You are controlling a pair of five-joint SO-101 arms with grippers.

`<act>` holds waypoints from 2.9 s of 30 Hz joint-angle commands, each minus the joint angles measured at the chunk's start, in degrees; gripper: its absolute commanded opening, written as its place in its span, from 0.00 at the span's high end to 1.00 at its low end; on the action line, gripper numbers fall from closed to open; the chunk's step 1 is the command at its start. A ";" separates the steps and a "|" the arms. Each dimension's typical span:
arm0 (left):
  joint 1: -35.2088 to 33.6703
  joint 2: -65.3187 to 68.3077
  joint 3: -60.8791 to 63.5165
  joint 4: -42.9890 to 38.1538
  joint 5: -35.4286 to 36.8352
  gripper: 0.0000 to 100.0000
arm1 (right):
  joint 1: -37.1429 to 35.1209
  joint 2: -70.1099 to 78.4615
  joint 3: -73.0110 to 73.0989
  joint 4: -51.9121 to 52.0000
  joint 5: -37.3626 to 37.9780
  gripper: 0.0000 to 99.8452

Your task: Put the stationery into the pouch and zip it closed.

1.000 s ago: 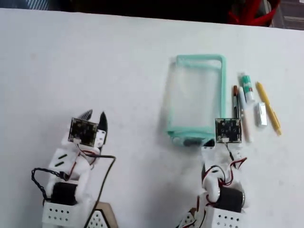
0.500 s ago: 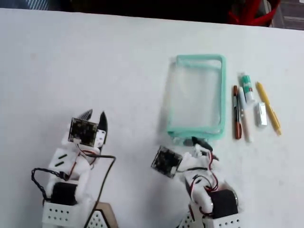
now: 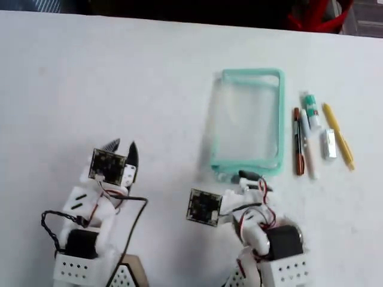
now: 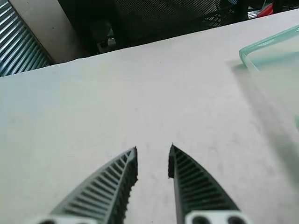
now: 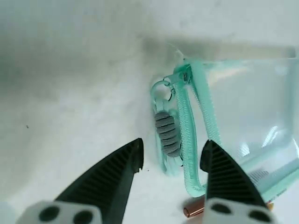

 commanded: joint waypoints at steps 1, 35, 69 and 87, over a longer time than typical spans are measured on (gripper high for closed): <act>0.48 -0.40 0.00 0.35 0.18 0.88 | -1.98 17.71 -9.67 2.07 -0.70 0.79; 0.48 -0.40 0.00 0.70 0.18 0.88 | 7.34 70.37 -19.96 -25.98 9.76 0.82; 29.67 -0.40 -19.87 23.82 -9.93 0.69 | 3.30 18.51 -39.82 19.30 6.24 0.98; 35.21 -0.31 -12.84 4.31 -18.37 0.70 | -7.52 24.31 -50.46 19.38 3.43 0.98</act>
